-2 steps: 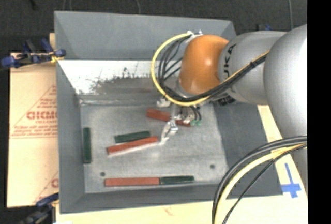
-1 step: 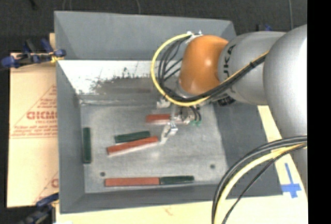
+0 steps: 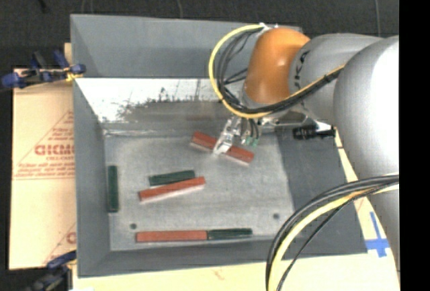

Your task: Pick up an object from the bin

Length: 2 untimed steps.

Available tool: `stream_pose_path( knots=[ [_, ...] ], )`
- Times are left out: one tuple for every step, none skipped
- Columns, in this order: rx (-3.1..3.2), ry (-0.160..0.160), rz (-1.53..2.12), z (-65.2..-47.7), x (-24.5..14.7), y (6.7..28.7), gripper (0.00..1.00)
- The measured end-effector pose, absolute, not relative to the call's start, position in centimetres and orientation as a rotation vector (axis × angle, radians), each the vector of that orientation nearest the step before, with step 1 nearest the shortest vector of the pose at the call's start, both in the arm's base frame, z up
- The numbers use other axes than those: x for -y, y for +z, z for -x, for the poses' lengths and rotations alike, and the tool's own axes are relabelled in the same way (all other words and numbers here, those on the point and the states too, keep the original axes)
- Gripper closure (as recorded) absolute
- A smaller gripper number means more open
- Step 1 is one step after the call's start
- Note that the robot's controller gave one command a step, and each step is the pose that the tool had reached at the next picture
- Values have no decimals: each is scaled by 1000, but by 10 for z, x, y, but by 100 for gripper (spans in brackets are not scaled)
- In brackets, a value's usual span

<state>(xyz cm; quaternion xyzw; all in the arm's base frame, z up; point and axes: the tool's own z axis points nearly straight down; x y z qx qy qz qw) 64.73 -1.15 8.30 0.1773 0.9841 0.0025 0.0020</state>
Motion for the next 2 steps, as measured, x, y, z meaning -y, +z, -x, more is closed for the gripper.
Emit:
stream_pose_path(
  knots=[
    [-3087,8,-556,-647,12,83,100],
    [-3084,1,-613,-644,24,127,100]
  ],
)
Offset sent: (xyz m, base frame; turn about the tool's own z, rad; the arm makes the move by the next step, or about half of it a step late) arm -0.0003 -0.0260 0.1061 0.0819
